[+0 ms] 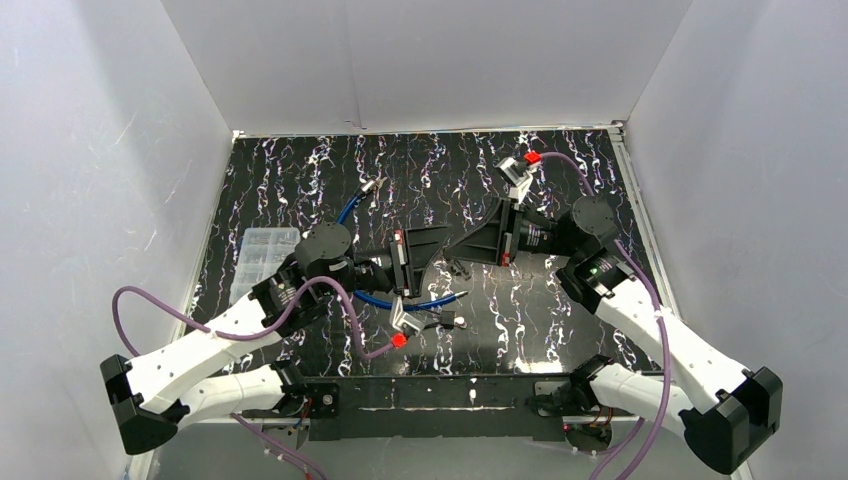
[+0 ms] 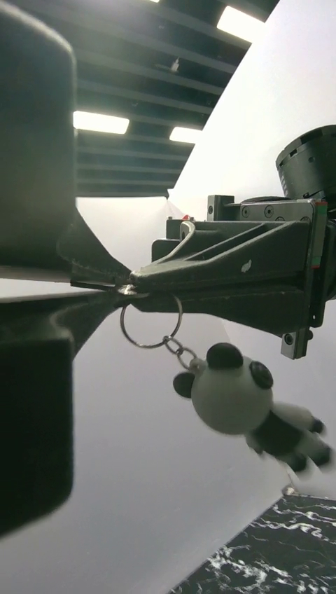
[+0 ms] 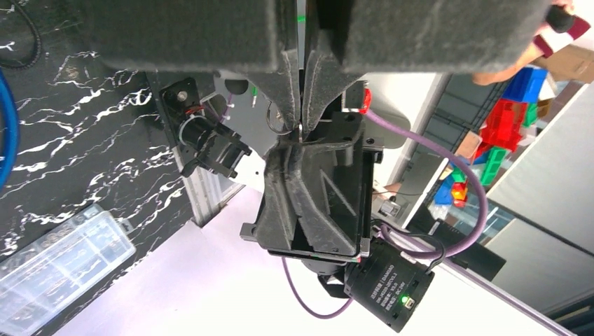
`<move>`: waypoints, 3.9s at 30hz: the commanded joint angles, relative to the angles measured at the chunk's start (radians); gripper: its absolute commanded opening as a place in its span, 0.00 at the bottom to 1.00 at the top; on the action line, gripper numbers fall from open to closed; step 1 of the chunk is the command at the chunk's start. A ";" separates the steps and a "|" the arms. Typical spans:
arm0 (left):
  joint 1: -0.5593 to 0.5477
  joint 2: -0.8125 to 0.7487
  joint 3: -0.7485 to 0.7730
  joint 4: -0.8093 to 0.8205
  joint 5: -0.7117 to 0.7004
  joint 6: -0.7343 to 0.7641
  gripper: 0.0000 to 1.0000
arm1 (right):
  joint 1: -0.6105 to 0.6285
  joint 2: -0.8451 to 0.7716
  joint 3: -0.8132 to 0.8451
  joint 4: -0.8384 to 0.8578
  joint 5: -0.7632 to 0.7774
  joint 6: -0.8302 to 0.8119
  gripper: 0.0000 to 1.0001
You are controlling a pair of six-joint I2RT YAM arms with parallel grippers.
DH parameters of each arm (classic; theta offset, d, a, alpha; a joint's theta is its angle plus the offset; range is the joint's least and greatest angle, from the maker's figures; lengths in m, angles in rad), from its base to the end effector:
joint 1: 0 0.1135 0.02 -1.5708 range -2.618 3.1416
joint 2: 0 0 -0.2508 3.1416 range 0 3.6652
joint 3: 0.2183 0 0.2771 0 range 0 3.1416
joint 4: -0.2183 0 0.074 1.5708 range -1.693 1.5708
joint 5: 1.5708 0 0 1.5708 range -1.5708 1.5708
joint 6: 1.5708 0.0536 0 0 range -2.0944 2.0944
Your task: Unlock with the key
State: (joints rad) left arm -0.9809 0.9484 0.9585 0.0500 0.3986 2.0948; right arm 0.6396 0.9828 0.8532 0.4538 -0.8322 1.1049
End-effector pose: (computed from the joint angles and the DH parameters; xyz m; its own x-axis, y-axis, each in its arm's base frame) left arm 0.1312 -0.2333 0.3874 0.8330 0.1901 0.5196 -0.5200 -0.0522 0.8526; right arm 0.1860 0.1877 0.3818 -0.7466 0.1943 -0.6363 -0.6615 -0.1151 0.7411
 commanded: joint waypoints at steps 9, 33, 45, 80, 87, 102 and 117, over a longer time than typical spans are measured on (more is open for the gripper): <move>-0.014 -0.030 0.157 -0.350 -0.130 -0.137 0.98 | -0.006 -0.154 0.163 -0.646 0.165 -0.519 0.01; 0.552 0.795 0.646 -0.981 0.400 -0.807 0.95 | -0.011 -0.332 0.159 -0.965 0.428 -0.695 0.01; 0.521 1.128 0.659 -0.802 0.285 -0.265 0.80 | -0.044 -0.354 0.142 -1.006 0.474 -0.687 0.01; 0.400 1.216 0.664 -0.902 0.327 0.046 0.65 | -0.241 -0.316 0.159 -1.000 0.268 -0.658 0.01; 0.420 1.202 0.710 -1.013 0.291 -0.113 0.64 | -0.258 -0.320 0.159 -1.008 0.252 -0.664 0.01; 0.478 1.219 0.759 -0.978 0.295 -0.447 0.46 | -0.274 -0.326 0.129 -0.978 0.235 -0.649 0.01; 0.444 1.333 0.881 -1.030 0.215 -0.446 0.27 | -0.291 -0.321 0.113 -0.956 0.221 -0.635 0.01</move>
State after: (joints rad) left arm -0.5324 2.2643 1.8191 -0.9279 0.6396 1.6453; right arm 0.3579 0.6632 0.9661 -0.5659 -0.5877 0.4661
